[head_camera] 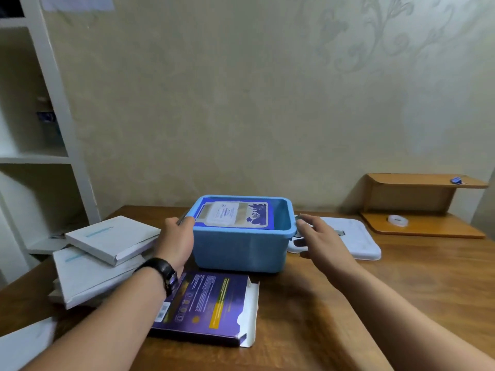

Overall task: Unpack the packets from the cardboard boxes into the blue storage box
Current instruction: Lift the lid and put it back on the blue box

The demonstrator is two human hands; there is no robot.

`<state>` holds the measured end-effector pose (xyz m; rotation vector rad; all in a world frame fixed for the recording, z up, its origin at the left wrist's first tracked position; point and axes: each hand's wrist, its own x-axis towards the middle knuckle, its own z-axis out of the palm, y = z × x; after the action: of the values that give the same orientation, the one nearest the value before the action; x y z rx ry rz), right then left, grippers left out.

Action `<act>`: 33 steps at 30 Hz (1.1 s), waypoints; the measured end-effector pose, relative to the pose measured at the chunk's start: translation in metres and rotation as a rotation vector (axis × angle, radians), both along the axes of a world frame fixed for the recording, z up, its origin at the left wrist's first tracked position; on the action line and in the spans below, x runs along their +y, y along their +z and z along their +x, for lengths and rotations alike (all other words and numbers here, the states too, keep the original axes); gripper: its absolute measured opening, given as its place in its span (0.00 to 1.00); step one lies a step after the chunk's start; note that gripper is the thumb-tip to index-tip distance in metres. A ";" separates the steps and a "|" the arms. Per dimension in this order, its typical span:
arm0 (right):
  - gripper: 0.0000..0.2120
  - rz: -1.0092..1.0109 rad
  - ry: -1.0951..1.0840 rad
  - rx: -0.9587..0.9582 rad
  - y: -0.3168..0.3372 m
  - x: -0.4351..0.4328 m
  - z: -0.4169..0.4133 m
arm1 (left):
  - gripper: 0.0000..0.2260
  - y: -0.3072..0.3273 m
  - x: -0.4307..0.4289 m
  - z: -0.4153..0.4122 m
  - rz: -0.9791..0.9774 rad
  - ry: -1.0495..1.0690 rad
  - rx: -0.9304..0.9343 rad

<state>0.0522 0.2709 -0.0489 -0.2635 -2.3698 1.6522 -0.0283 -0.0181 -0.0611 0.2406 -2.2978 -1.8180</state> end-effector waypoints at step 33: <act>0.18 0.049 -0.429 0.105 0.029 0.138 -0.029 | 0.26 0.029 0.023 -0.010 -0.353 0.032 0.181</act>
<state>0.0228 0.4090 -0.0201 -0.6114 -2.0877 1.3691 -0.0379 0.0045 -0.0321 0.0537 -2.4129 -1.3266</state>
